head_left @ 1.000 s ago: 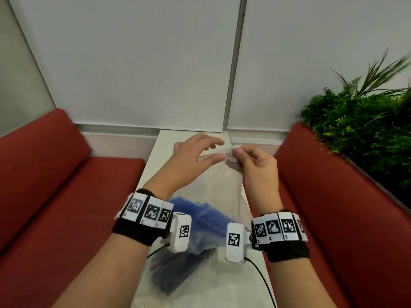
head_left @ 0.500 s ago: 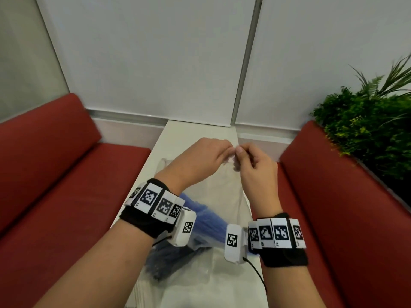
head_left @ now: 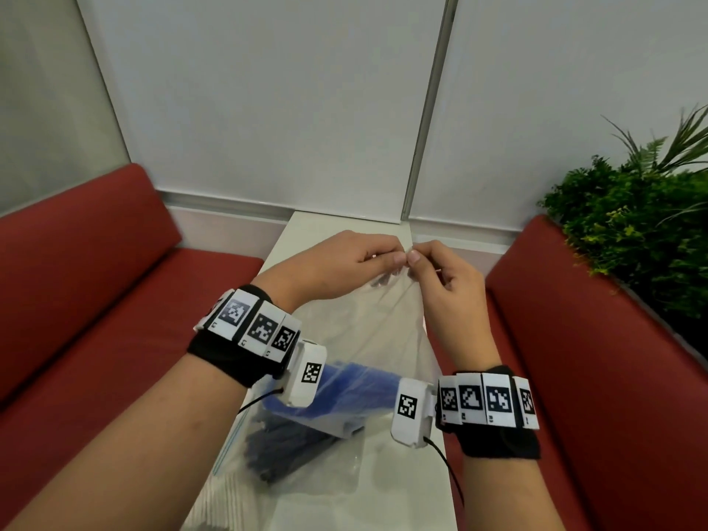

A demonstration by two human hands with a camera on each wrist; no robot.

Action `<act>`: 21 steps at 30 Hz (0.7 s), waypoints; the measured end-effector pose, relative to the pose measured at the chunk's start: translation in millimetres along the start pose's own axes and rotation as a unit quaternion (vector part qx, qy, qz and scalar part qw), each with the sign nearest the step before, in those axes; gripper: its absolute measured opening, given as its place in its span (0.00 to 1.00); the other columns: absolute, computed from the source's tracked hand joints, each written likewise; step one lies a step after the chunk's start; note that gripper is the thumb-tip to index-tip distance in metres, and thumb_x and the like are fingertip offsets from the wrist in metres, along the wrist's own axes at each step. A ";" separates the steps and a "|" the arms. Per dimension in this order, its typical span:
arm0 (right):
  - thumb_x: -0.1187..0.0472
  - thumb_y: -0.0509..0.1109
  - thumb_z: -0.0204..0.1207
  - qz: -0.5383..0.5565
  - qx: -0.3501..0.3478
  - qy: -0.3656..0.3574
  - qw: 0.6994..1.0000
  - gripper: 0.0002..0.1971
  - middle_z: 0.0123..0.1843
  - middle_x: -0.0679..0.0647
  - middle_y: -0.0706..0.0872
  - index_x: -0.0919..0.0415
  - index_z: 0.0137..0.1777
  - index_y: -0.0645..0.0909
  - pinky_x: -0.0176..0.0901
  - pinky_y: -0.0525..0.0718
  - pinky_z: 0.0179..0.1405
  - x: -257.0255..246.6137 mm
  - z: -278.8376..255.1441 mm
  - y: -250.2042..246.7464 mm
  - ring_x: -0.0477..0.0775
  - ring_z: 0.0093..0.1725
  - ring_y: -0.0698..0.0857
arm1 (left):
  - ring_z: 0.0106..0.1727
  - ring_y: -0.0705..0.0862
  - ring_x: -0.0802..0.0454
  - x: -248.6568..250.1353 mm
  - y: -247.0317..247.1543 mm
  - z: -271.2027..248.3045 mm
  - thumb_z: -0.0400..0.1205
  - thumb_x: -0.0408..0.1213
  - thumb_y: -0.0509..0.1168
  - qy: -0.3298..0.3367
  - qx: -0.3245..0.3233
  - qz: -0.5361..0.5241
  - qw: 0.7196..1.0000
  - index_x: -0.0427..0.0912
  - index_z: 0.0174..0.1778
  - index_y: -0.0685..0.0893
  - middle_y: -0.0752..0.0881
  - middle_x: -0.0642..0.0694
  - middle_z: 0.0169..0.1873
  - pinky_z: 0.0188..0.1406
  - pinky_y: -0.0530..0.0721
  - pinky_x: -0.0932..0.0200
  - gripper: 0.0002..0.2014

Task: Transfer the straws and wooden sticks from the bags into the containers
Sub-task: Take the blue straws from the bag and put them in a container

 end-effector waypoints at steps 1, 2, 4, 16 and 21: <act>0.55 0.67 0.85 -0.001 0.005 -0.008 1.000 0.09 0.37 0.47 0.87 0.52 0.44 0.85 0.50 0.80 0.41 0.2 0.4 1.9 0.52 0.40 0.84 | 0.38 0.81 0.61 0.5 -1.0 0.0 0.87 0.56 0.54 0.005 0.010 0.007 1.000 0.58 0.40 0.79 0.85 0.59 0.36 0.42 0.77 0.60 0.14; 0.54 0.67 0.84 -0.005 0.015 -0.015 1.000 0.09 0.36 0.46 0.87 0.51 0.43 0.85 0.46 0.79 0.40 1.0 0.5 4.1 0.50 0.38 0.83 | 0.38 0.81 0.60 0.0 -1.9 -1.1 0.87 0.57 0.54 0.004 0.016 0.014 1.000 0.59 0.40 0.79 0.85 0.60 0.36 0.42 0.78 0.59 0.14; 0.54 0.67 0.83 -0.006 0.055 -0.018 0.998 0.09 0.34 0.45 0.85 0.49 0.41 0.83 0.36 0.77 0.36 4.3 2.3 6.4 0.44 0.35 0.81 | 0.40 0.82 0.60 -6.2 -4.6 -7.1 0.86 0.59 0.53 -0.009 0.010 0.031 0.999 0.60 0.40 0.78 0.86 0.63 0.38 0.45 0.80 0.58 0.14; 0.61 0.66 0.79 0.169 0.319 0.120 0.925 0.15 0.28 0.45 0.77 0.49 0.31 0.81 0.43 0.71 0.32 56.2 12.1 -57.5 0.46 0.31 0.73 | 0.40 0.88 0.56 -90.4 -30.6 -63.3 0.87 0.43 0.61 -0.152 0.122 0.018 0.981 0.55 0.39 0.82 0.89 0.56 0.37 0.43 0.81 0.58 0.11; 0.62 0.66 0.77 0.202 0.185 0.168 0.947 0.15 0.24 0.52 0.73 0.55 0.28 0.77 0.41 0.67 0.24 57.4 5.2 -58.1 0.48 0.25 0.69 | 0.35 0.89 0.43 -79.8 -19.9 -49.4 0.88 0.39 0.58 -0.203 0.305 -0.244 0.898 0.44 0.44 0.80 0.85 0.41 0.37 0.27 0.88 0.51 0.09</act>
Point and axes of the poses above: each hand's wrist, its own z-axis towards the middle knuckle, its own y-axis out of the palm, x = y × z, the point moved 1 cm from there along z, towards the middle knuckle
